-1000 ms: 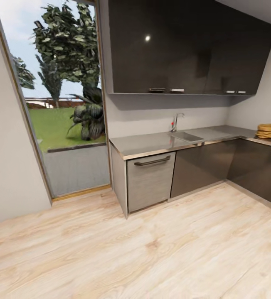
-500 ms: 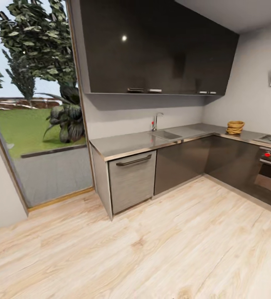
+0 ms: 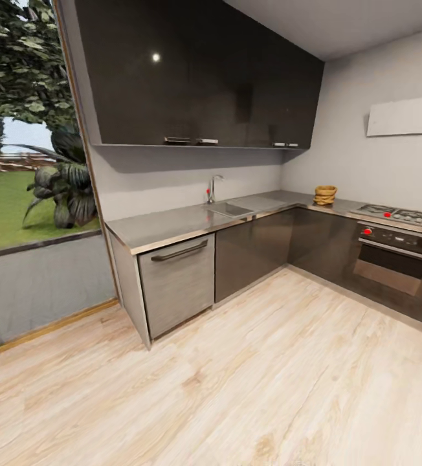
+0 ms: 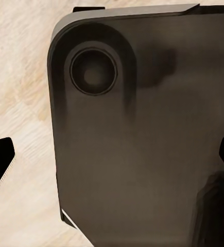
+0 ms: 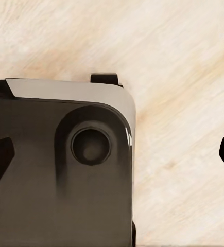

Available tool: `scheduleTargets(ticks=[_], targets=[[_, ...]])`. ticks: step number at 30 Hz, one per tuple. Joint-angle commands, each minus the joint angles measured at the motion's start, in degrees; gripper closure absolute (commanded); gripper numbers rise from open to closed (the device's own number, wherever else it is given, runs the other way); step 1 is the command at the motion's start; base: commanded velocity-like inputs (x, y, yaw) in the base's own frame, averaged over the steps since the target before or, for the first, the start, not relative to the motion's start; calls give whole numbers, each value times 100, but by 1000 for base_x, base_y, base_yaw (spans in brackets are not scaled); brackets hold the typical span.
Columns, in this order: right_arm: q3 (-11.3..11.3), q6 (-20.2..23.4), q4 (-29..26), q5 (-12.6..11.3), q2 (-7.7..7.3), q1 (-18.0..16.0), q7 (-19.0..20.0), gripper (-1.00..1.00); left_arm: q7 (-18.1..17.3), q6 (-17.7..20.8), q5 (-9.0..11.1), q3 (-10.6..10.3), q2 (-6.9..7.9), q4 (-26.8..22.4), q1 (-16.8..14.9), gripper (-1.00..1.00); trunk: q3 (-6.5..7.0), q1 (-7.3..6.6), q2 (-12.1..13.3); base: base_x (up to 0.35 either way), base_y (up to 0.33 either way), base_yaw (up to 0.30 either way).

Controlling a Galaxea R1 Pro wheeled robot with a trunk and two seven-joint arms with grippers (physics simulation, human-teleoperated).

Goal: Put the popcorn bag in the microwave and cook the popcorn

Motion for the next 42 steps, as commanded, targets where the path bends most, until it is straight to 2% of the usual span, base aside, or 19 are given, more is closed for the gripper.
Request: scheduleTargets(ticks=[1,18,21,26,30,36,39,41,42], targets=[[-1,-3,-10,-1,0,3,2,-100,0,-3,1,0,1,-1,-2,-100,-5,0,-2,0,0,-298],[-1,-3,-10,-1,3,3,2,-100,-4,-1,1,0,-4,-1,-2,-100,-5,0,-2,0,0,-298],[-1,-4,-8,-1,2,3,2,-100,-13,27,0,-5,-54,-1,-2,-100,-5,0,-2,0,0,-298],[-1,-3,-8,-1,1,3,2,-100,3,23,1,9,49,-1,-3,-100,-5,0,-2,0,0,-298],[-1,-4,-8,-1,1,3,2,-100,7,-9,1,21,204,-1,0,-100,-5,0,-2,0,0,-298],[-1,-3,-8,-1,2,3,2,-100,28,21,1,50,258,-1,-2,-100,-5,0,-2,0,0,-298],[-1,-3,-10,-1,4,3,2,-100,116,-29,1,181,285,-4,0,-100,-5,0,-2,0,0,-298],[-1,-3,-9,-1,0,3,2,-100,146,-33,1,395,300,-14,-2,-100,-5,0,-2,0,0,-298],[-1,-3,-9,-1,0,3,2,-100,155,-35,1,571,300,-16,-2,-100,-5,0,-2,0,0,-298]])
